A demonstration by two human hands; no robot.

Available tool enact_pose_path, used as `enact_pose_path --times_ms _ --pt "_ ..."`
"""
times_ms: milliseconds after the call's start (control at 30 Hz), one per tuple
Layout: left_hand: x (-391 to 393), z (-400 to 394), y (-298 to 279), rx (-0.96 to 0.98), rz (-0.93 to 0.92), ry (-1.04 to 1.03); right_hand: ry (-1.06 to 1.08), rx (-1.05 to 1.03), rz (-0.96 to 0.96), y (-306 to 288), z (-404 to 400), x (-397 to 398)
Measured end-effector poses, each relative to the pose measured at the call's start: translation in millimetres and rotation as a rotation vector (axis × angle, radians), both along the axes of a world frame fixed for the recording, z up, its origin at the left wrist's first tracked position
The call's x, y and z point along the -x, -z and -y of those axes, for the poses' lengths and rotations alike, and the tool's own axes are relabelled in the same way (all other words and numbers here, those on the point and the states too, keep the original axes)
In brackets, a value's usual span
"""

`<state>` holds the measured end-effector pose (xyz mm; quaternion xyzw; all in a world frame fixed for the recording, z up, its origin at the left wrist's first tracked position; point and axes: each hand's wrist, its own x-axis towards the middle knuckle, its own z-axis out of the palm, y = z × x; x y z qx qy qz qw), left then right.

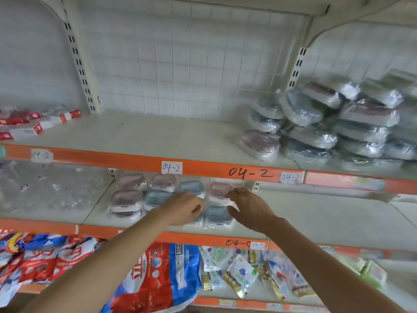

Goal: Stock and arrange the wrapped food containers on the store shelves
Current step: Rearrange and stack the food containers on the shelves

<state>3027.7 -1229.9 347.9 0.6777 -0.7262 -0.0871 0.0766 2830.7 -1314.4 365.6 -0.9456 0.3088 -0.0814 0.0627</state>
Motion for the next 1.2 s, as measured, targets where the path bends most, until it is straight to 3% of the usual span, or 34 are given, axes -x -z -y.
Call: enact_pose_path --times_ms 167,400,500,700,900,1067,1200 --pt "19 18 -51 0.296 -0.228 -0.025 0.069 0.114 0.102 -51 3 16" --pt "22 100 -68 0.388 -0.139 0.032 0.211 0.196 0.142 -76 72 17" --pt "30 162 -84 0.353 -0.097 0.119 0.272 0.249 0.194 -100 126 19" --pt "38 251 -110 0.066 -0.002 0.259 0.391 0.344 0.219 -156 211 29" --pt "30 275 -111 -0.034 -0.041 0.338 0.615 0.194 -0.039 -141 245 28" --pt "19 282 -113 -0.038 0.059 0.414 0.696 0.342 0.251 -149 243 15" --pt "-2 281 -115 0.047 0.195 0.362 0.526 0.568 0.336 -169 227 -4"
